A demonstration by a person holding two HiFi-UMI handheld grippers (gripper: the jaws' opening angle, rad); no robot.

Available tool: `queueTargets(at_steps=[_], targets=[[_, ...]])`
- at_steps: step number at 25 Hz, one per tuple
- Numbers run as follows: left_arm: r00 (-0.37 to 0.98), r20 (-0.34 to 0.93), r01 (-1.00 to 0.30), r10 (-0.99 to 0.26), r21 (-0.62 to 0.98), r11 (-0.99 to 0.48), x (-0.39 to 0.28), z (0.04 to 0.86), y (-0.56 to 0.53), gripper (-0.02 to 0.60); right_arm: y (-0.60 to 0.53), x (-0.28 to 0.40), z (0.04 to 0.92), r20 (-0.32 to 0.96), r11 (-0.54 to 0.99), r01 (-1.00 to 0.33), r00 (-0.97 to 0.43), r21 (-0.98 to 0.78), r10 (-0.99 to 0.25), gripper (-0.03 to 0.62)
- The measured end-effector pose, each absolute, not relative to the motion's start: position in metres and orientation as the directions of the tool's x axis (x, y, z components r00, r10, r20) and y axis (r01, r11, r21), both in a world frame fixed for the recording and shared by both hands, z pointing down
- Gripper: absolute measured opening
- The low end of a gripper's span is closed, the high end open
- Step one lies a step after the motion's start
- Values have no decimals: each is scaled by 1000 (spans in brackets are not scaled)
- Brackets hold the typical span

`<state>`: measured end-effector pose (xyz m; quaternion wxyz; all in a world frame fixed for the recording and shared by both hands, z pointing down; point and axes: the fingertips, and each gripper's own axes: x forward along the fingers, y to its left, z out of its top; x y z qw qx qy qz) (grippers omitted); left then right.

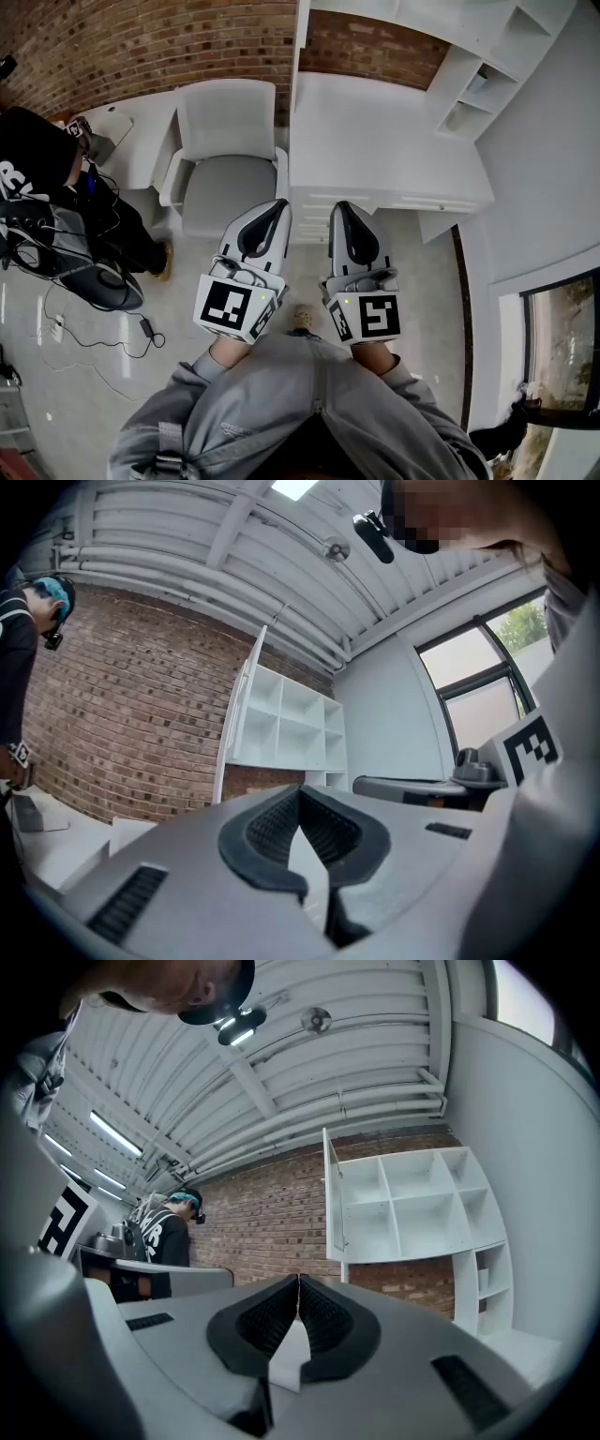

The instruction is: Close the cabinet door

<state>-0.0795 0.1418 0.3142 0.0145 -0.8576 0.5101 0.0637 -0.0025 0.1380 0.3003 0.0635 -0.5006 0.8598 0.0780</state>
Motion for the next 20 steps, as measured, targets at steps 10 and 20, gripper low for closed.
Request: queueTargets(at_steps=[10, 20], targets=[[424, -126, -903, -897, 23, -430, -59, 304, 80, 6, 68, 11, 289, -197, 559, -826, -561, 71, -804, 26], [360, -116, -932, -926, 4, -363, -58, 302, 47, 6, 26, 10, 293, -214, 630, -776, -623, 44, -752, 26]])
